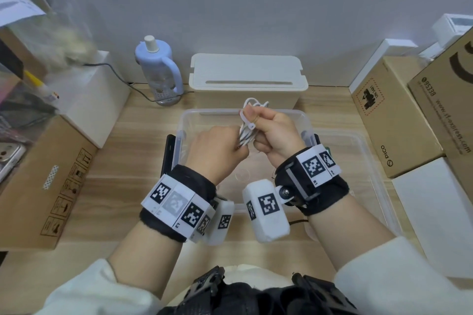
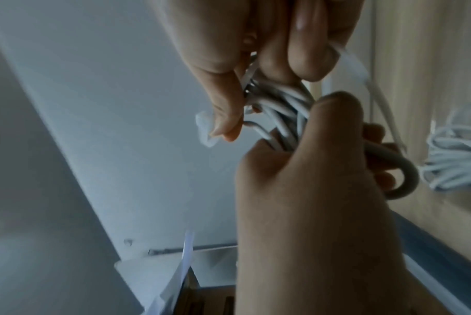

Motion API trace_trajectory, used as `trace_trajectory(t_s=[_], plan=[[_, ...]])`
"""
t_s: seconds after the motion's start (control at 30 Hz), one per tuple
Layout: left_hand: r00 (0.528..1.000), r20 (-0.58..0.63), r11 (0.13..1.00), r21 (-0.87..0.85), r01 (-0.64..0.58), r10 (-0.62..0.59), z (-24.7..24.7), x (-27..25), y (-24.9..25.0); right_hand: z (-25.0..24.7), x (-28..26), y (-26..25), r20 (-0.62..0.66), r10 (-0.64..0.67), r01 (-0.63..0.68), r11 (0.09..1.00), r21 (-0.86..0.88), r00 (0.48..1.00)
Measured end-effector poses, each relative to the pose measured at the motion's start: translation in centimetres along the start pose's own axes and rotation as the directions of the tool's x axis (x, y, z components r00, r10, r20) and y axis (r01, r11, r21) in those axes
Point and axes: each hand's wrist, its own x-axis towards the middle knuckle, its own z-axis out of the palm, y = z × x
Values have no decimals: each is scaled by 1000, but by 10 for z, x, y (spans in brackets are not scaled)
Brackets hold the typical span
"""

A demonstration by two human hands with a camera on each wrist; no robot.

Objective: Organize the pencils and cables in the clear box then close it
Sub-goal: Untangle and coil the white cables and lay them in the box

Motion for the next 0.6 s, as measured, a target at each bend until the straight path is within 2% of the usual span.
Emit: trace_trajectory(t_s=[0.07, 0.13, 0.17, 0.2, 0.27, 0.33, 0.4, 0.47, 0.53, 0.6], plan=[[999, -30, 997, -69, -18, 16, 3, 1, -5, 1, -3, -1, 8, -62, 63, 997, -45, 998], [998, -57, 990, -142, -12, 4, 1, 1, -12, -2, -4, -2, -55, -154, 149, 985, -92, 986], [997, -65, 973, -232, 13, -29, -1, 1, -14, -5, -3, -3, -102, -187, 176, 978, -114, 977], [996, -69, 933, -358, 34, -63, -4, 0, -16, -10, 0, -2, -144, -199, 181, 975, -128, 969], [989, -59, 786, -614, 69, -133, -6, 0, -15, -17, 4, 0, -187, -165, 142, 982, -128, 968], [986, -21, 646, -758, 92, -165, -10, -1, -8, -20, 6, 2, -187, -96, 73, 989, -126, 978], [995, 31, 569, -818, 83, -100, -14, -3, -1, -17, 7, 3, -163, -35, 8, 986, -164, 986], [990, 121, 559, -827, 61, 70, -16, -5, 3, -10, 3, 0, -136, 6, -33, 980, -196, 991], [949, 236, 601, -797, 65, 210, -17, -8, 7, -8, -4, -4, -70, 59, -69, 985, -158, 996], [909, 315, 605, -791, 93, 272, -18, -10, 9, -9, -11, -7, 19, 128, -127, 990, -62, 992]])
